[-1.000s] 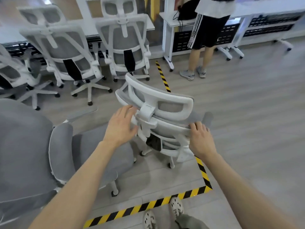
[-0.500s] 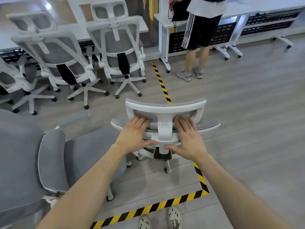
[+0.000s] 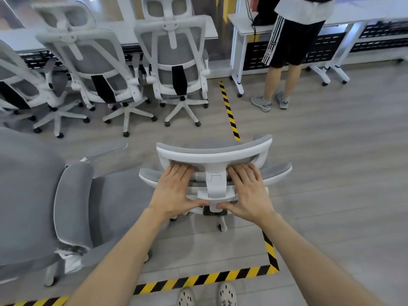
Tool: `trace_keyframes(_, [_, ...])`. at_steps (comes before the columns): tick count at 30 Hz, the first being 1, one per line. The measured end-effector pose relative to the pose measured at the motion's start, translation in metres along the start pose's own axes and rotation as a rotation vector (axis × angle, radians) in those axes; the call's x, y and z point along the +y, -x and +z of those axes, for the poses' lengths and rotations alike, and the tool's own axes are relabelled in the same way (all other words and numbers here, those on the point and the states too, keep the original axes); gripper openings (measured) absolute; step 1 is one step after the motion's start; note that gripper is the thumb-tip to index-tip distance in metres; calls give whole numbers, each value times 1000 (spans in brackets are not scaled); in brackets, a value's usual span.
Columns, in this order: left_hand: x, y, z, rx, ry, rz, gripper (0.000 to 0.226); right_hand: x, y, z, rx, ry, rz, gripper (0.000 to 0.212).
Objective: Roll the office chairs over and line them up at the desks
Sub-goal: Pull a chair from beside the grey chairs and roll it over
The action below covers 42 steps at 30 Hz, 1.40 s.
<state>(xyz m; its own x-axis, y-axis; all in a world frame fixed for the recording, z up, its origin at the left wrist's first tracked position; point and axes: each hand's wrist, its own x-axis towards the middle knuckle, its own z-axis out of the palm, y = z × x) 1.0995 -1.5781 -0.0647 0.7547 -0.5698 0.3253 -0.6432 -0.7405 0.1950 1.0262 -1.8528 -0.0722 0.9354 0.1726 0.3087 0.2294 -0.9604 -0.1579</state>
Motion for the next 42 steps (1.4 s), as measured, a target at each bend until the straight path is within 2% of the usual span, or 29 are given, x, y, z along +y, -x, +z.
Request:
trace_keyframes(9, [-37,9,-5,66,-25,-85,103,-7,-59,15,-138,32,-136,123])
trace_keyframes(14, [-72,10,-12,107,-44,-71,101,-30,-83,31,-74,3,-147,121])
trace_keyframes(22, [-137,4,-28,2,-100,-15,104,-73,-123,42,-91,-29,-98,117])
trace_keyframes(26, [-146,7,-25,7,-129,-29,104,-70,-136,42,-36,-70,-102,115])
trace_keyframes(30, [-153,9,-22,11,-141,-43,107,-79,-140,45,-84,-19,-70,124])
trace_keyframes(42, [-160,19,-24,20,-135,-74,105,-96,-140,50,-110,-12,-44,126])
